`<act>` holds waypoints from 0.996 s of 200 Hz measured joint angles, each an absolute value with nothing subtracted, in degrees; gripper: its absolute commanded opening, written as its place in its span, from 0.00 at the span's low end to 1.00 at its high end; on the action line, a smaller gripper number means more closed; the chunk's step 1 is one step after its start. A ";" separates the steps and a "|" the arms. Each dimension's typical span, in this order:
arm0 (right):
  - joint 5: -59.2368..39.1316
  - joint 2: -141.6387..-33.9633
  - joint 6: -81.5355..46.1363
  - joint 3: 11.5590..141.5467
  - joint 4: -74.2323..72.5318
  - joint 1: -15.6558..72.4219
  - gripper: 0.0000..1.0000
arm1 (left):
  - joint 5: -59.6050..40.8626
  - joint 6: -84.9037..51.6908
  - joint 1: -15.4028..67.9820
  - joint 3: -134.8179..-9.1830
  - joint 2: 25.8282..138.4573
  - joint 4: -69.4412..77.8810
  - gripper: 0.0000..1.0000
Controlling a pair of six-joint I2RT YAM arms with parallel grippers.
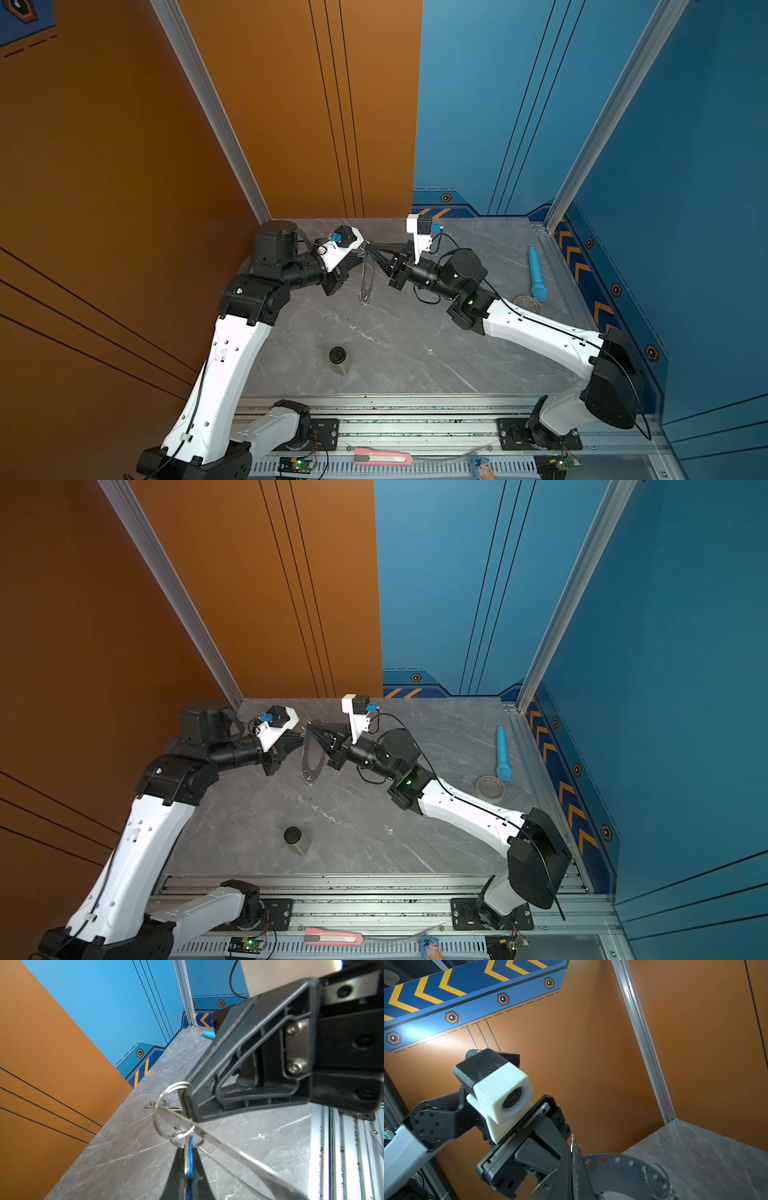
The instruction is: Remove the keys from the keyring
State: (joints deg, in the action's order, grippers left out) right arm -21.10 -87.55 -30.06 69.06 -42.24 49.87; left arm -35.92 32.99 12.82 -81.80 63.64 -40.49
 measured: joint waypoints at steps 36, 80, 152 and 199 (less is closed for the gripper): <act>-21.15 -87.55 -28.62 68.77 -42.46 49.78 0.00 | -35.83 32.88 12.84 -81.95 63.61 -40.51 0.00; -21.39 -87.55 -27.42 67.16 -42.89 48.77 0.08 | -35.79 32.49 12.82 -83.72 63.18 -40.88 0.00; -24.64 -87.59 -24.64 66.92 -41.80 48.51 0.10 | -35.88 32.51 11.64 -85.43 62.92 -40.93 0.00; -25.65 -86.65 -20.71 66.61 -35.88 46.19 0.10 | -36.07 32.45 9.76 -85.52 63.44 -40.93 0.00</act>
State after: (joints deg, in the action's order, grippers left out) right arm -25.65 -86.65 -20.71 66.61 -35.88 46.19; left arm -36.07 32.45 9.76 -85.52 63.44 -40.93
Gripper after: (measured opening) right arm 0.089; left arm 0.062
